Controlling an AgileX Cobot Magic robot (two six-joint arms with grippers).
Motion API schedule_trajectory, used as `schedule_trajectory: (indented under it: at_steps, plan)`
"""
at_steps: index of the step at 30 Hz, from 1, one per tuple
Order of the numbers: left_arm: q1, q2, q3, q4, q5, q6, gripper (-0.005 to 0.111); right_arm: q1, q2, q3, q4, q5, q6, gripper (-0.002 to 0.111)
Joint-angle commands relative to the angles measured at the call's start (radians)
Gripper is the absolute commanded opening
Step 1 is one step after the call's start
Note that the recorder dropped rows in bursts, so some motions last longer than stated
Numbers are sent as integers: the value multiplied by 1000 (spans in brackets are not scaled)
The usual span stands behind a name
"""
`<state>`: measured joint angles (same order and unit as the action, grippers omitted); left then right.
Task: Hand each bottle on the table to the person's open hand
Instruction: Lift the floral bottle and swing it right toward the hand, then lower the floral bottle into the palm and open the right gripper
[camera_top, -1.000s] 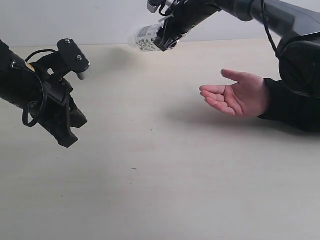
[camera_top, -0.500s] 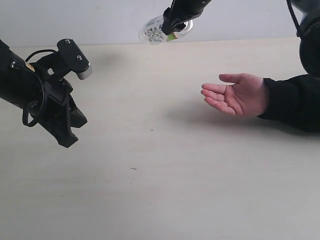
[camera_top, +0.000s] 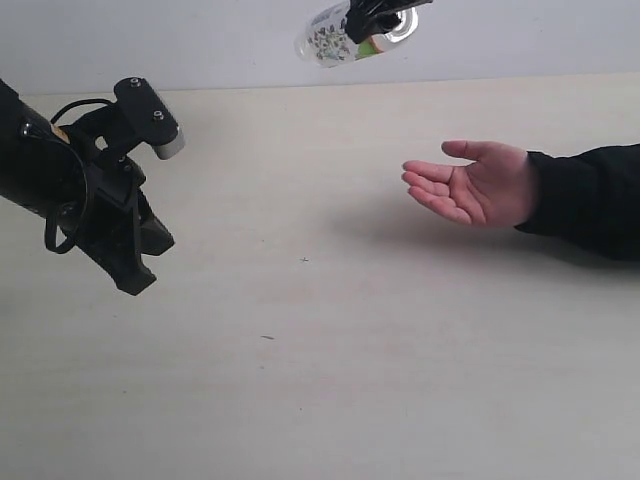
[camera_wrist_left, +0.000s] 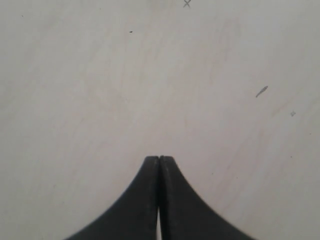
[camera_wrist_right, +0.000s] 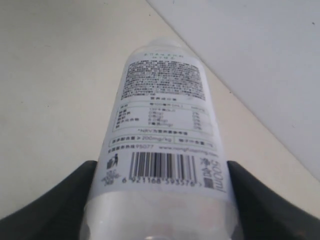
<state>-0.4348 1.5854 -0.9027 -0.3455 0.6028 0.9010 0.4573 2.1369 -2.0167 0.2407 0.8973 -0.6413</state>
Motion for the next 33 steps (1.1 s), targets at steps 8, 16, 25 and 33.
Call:
schedule_trajectory:
  at_steps: [8, 16, 25, 33]
  plan:
    - [6, -9, 4, -14, -6, -3, 0, -33, -506, 661, 115, -372, 23, 0]
    - [6, -9, 4, -14, -6, -3, 0, -33, -870, 1126, 206, -650, 105, 0]
    - [6, -9, 4, -14, -6, -3, 0, -25, -1064, 1480, 222, -916, 201, 0]
    - [6, -9, 4, -12, -9, -3, 0, 88, -983, 1573, 281, -1147, 203, 0]
